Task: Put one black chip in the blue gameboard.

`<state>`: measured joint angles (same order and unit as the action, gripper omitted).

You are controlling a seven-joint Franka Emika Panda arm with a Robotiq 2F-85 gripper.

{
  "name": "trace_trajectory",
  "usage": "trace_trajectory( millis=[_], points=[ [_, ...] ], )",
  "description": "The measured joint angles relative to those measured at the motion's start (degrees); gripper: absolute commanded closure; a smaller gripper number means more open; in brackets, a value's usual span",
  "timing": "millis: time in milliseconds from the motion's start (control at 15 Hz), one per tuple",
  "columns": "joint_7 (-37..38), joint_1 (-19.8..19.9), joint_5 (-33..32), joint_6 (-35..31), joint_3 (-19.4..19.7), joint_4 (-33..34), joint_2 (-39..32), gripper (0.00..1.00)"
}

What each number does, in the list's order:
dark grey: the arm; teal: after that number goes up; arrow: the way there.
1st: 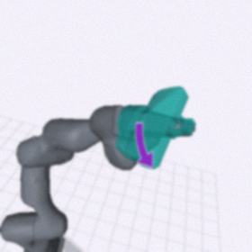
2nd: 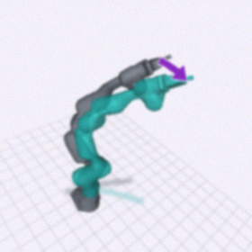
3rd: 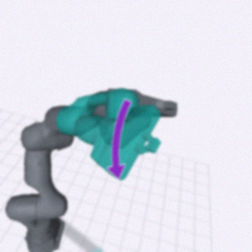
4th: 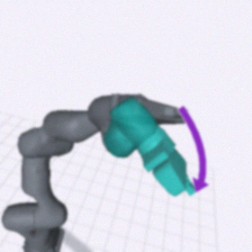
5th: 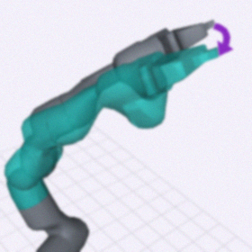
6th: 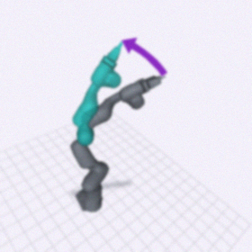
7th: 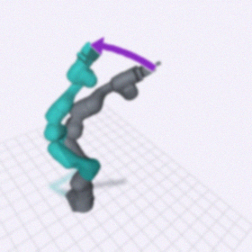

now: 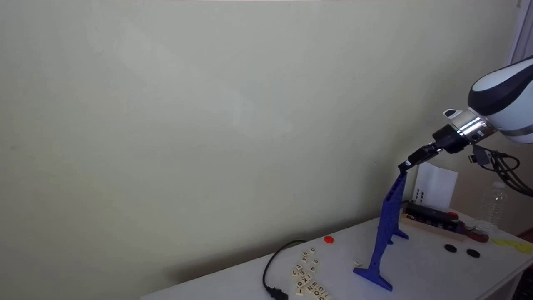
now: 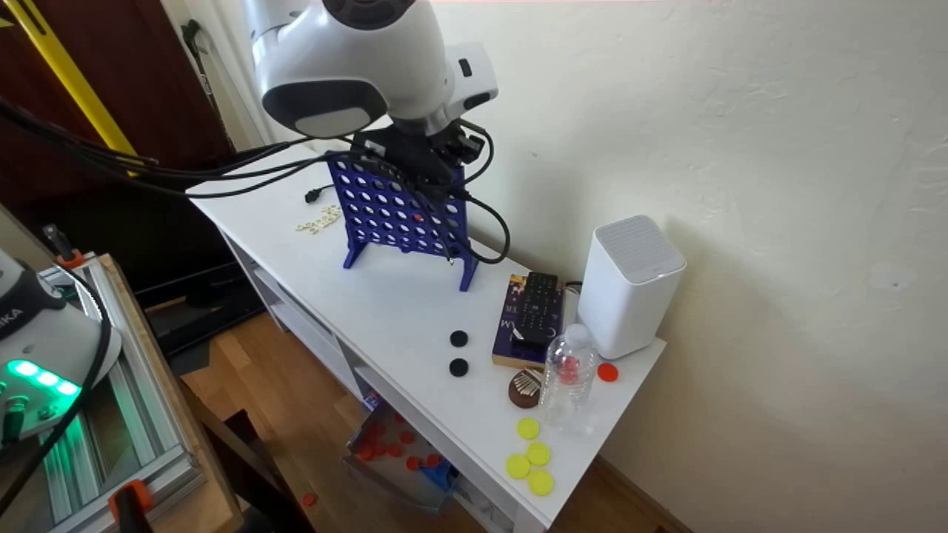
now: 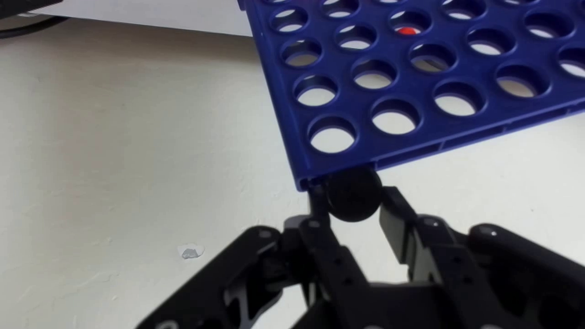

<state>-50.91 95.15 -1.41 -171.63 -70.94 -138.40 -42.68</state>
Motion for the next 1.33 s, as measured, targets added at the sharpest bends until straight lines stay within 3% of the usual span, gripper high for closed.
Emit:
trace_trajectory(
  millis=[1267,1333],
  points=[
    [0.00,-0.05,-3.82,-0.03,0.56,-0.10,0.12,0.91],
    [0.00,-0.05,-3.98,-0.02,0.63,-0.11,0.12,0.67]
  ],
)
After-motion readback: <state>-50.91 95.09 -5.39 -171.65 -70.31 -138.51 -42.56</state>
